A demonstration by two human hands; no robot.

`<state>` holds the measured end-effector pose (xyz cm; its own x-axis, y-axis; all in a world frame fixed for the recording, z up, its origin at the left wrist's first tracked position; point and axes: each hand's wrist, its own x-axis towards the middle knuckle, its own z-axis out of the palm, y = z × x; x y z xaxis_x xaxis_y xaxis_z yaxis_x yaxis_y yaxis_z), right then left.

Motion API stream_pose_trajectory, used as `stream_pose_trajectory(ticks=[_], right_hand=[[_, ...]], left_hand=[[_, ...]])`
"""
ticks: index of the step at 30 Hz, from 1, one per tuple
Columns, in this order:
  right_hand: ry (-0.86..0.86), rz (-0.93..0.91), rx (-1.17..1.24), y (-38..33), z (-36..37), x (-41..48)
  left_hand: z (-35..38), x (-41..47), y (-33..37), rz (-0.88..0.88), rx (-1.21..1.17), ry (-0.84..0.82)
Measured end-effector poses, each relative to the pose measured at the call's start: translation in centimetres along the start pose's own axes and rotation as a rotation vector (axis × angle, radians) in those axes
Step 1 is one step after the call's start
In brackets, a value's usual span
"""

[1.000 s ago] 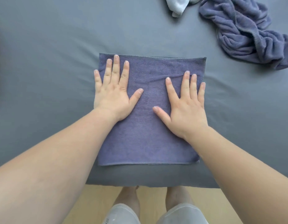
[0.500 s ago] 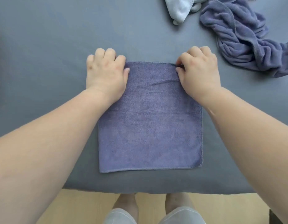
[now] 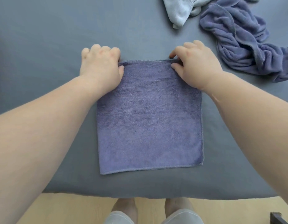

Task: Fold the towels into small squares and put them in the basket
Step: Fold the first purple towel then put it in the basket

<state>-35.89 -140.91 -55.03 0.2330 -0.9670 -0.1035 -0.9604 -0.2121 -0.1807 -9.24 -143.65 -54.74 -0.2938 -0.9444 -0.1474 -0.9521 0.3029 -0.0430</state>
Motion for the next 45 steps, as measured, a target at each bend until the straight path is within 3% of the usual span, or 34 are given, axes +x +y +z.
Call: stream_pose_trajectory(ticks=[5, 11, 16, 22, 29, 34, 45], right_hand=[[-0.066, 0.011, 0.015, -0.2, -0.8, -0.2], [0.183, 0.088, 0.000, -0.1, -1.7, -0.1], [0.266, 0.074, 0.096, -1.3, -2.0, -4.5], [0.223, -0.046, 0.187, -2.7, 0.4, -14.5], [0.190, -0.010, 0.209, -4.1, 2.0, -21.1], [0.278, 0.031, 0.191, -4.6, 1.3, -22.8], [0.246, 0.069, 0.150, -5.5, 3.1, -24.1]], left_hand=[[-1.0, -0.1, 0.2, -0.004, -0.066, -0.042], [-2.8, 0.0, -0.5, -0.043, -0.120, 0.184], [-3.6, -4.1, -0.8, -0.007, -0.297, 0.273], [-1.1, -13.9, -0.1, 0.014, -0.424, 0.233], [1.5, -21.7, 1.7, -0.030, -0.526, 0.216], [1.9, -24.1, 2.6, -0.054, -0.549, 0.280], [3.8, -24.8, 1.5, -0.048, -0.467, 0.312]])
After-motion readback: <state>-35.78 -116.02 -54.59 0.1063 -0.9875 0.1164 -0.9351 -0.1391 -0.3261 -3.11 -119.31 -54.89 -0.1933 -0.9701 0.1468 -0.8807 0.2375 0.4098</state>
